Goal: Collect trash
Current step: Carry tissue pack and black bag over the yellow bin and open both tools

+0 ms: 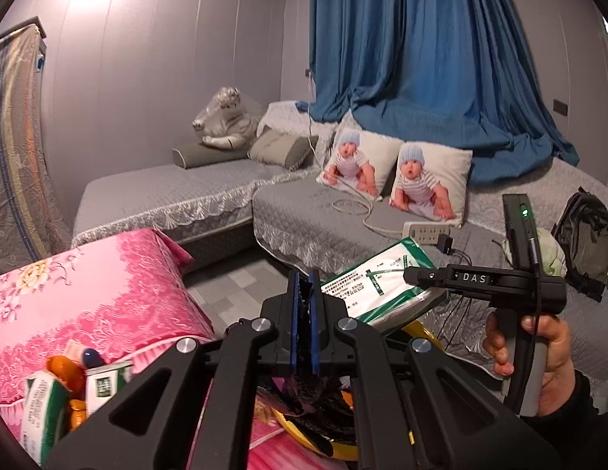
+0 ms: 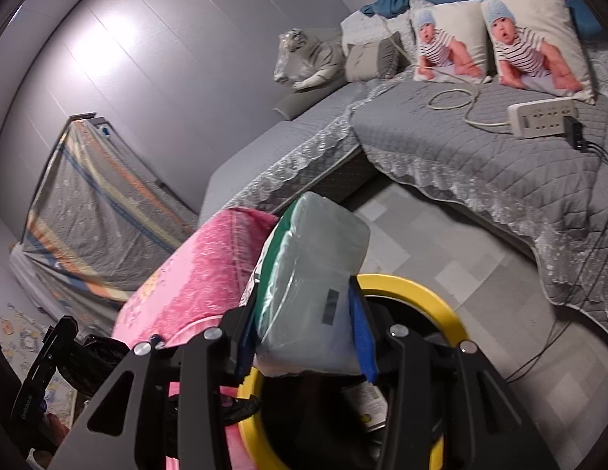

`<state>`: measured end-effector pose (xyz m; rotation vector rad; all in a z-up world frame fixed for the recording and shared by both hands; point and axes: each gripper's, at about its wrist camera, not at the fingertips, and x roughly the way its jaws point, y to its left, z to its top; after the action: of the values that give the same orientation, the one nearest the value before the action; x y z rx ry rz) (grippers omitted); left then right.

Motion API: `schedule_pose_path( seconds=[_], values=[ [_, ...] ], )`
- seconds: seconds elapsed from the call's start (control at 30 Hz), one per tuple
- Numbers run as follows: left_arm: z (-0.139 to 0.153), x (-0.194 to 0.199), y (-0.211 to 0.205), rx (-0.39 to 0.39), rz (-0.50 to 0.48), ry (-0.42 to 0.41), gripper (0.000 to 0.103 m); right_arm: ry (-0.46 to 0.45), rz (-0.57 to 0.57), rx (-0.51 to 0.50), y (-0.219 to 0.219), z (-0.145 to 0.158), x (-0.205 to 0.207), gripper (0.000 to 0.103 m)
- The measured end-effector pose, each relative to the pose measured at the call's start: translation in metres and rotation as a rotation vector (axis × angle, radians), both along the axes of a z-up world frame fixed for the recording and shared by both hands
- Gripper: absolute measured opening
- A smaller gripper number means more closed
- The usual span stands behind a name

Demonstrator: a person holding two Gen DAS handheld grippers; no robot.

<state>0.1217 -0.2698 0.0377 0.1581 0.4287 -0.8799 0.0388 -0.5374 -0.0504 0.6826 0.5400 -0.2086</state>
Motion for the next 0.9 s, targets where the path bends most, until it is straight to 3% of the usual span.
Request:
schedule_pose_path(
  seconds=[0.2, 0.5, 0.67, 0.73, 0.77, 0.8, 0.9],
  values=[
    [-0.027, 0.007, -0.032, 0.038, -0.033, 0.039, 0.004, 0.043, -0.058, -0.061, -0.009, -0.016, -0.001, 0.039],
    [-0.057, 0.017, -0.062, 0.083, -0.038, 0.093, 0.004, 0.130, -0.033, -0.118, 0.003, -0.034, 0.006, 0.040],
    [-0.066, 0.023, -0.060, 0.098, -0.013, 0.142, 0.008, 0.124, -0.079, -0.130, 0.000, -0.032, 0.004, 0.053],
    [-0.068, 0.025, -0.055, 0.087, -0.004, 0.173, 0.032, 0.106, -0.112, -0.136, -0.005, -0.027, -0.002, 0.054],
    [-0.068, 0.026, -0.051, 0.077, 0.012, 0.175, 0.069, 0.097, -0.118, -0.127, -0.008, -0.026, -0.004, 0.054],
    [-0.065, 0.024, -0.044, 0.049, 0.041, 0.161, 0.085, 0.088, -0.127, -0.118, -0.010, -0.024, -0.007, 0.054],
    [-0.054, 0.017, -0.032, 0.013, 0.062, 0.106, 0.085, 0.067, -0.141, -0.121, -0.010, -0.019, -0.014, 0.054]
  ],
)
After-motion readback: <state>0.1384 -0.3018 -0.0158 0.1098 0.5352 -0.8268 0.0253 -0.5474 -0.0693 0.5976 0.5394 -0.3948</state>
